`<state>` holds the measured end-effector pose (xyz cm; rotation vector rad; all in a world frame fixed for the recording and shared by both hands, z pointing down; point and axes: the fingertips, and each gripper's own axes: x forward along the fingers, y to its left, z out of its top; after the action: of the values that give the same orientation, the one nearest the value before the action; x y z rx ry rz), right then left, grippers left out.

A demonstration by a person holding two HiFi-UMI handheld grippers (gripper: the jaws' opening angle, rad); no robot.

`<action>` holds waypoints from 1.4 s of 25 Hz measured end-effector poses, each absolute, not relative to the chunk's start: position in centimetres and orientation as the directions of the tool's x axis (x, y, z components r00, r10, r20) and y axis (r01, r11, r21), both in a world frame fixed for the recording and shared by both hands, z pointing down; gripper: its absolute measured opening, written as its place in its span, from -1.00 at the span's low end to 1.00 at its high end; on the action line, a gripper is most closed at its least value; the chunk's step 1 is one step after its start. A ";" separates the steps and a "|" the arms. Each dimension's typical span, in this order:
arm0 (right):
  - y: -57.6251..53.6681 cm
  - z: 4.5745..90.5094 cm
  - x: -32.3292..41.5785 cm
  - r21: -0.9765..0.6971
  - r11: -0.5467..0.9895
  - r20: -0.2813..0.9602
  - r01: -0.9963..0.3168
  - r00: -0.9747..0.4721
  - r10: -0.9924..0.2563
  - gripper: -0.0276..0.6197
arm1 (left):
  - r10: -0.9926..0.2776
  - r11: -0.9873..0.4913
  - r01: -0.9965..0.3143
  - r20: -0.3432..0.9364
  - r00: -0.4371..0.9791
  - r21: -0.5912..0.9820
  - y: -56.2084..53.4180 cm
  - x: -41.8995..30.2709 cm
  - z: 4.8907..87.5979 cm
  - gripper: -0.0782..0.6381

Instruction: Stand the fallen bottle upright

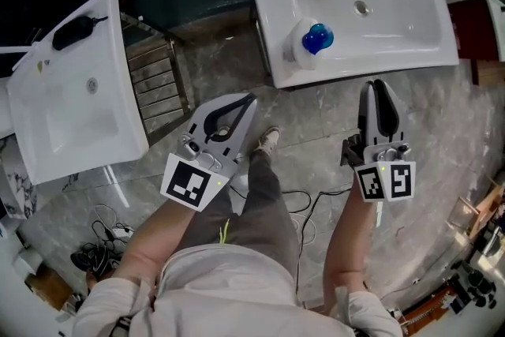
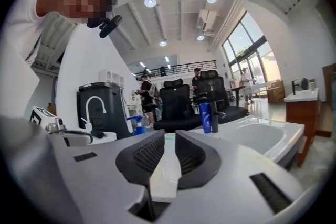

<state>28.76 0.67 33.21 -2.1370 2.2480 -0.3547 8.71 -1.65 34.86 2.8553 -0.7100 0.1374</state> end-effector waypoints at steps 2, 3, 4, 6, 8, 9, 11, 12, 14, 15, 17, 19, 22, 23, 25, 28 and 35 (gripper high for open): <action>2.1 32.6 29.4 -0.184 -0.027 0.170 -0.983 -0.004 -0.986 -0.73 | -0.447 -0.872 -0.462 0.123 0.886 0.161 -1.5 8.3 33.3 -0.73; 2.8 32.2 29.6 -0.188 -0.053 0.178 -0.981 0.019 -0.984 -0.75 | -0.445 -0.874 -0.459 0.117 0.888 0.159 -1.4 8.1 32.6 -0.73; 3.5 31.7 29.9 -0.194 -0.079 0.184 -0.978 0.043 -0.982 -0.76 | -0.444 -0.876 -0.457 0.109 0.889 0.156 -1.5 7.9 31.8 -0.73; 4.9 30.8 30.5 -0.201 -0.136 0.198 -0.970 0.095 -0.976 -0.77 | -0.444 -0.879 -0.452 0.088 0.892 0.150 -1.5 7.5 30.4 -0.73; 6.5 30.0 31.1 -0.206 -0.191 0.215 -0.960 0.146 -0.966 -0.77 | -0.442 -0.883 -0.447 0.070 0.894 0.142 -1.3 7.2 28.9 -0.73; 7.2 29.6 31.4 -0.206 -0.210 0.221 -0.956 0.164 -0.961 -0.77 | -0.440 -0.885 -0.445 0.062 0.896 0.138 -1.1 7.1 28.2 -0.73; 8.4 28.8 31.8 -0.203 -0.236 0.234 -0.950 0.187 -0.954 -0.78 | -0.438 -0.888 -0.441 0.050 0.897 0.131 -1.0 6.7 26.9 -0.73; 8.9 28.4 32.0 -0.198 -0.244 0.239 -0.949 0.195 -0.951 -0.78 | -0.439 -0.888 -0.441 0.044 0.897 0.127 -1.0 6.5 26.3 -0.73; 9.6 27.1 32.1 -0.181 -0.253 0.238 -0.950 0.207 -0.949 -0.78 | -0.443 -0.889 -0.443 0.027 0.896 0.116 -1.2 6.0 24.8 -0.73; 10.0 26.2 32.2 -0.170 -0.255 0.231 -0.952 0.213 -0.949 -0.78 | -0.445 -0.889 -0.444 0.018 0.896 0.109 -1.3 5.8 24.0 -0.73; 10.7 24.1 32.4 -0.146 -0.257 0.205 -0.955 0.225 -0.953 -0.79 | -0.445 -0.891 -0.443 0.004 0.896 0.096 -1.3 5.4 22.6 -0.73; 11.1 21.8 32.8 -0.122 -0.260 0.168 -0.958 0.238 -0.956 -0.79 | -0.444 -0.892 -0.442 -0.006 0.896 0.091 -1.4 5.2 21.5 -0.73; 11.4 18.8 33.1 -0.101 -0.251 0.115 -0.963 0.240 -0.964 -0.79 | -0.445 -0.893 -0.442 -0.024 0.895 0.086 -1.3 5.3 19.8 -0.73; 11.6 17.9 33.1 -0.092 -0.246 0.104 -0.965 0.236 -0.966 -0.79 | -0.445 -0.894 -0.442 -0.028 0.895 0.077 -1.1 5.4 19.3 -0.73; 12.0 16.4 33.2 -0.070 -0.237 0.086 -0.969 0.230 -0.969 -0.79 | -0.445 -0.895 -0.443 -0.039 0.894 0.054 -0.8 5.7 18.0 -0.73; 12.4 14.1 33.6 -0.053 -0.219 0.054 -0.974 0.217 -0.975 -0.79 | -0.449 -0.893 -0.448 -0.073 0.890 0.033 -0.3 6.3 15.4 -0.73; 13.6 8.9 32.6 0.011 -0.103 -0.040 -0.995 0.103 -0.994 -0.79 | -0.489 -0.869 -0.495 -0.142 0.861 -0.006 0.8 6.2 9.9 -0.73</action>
<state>32.60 13.60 8.94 -2.3187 2.0912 0.0580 6.24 0.84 9.93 3.0709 -0.8121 -0.2174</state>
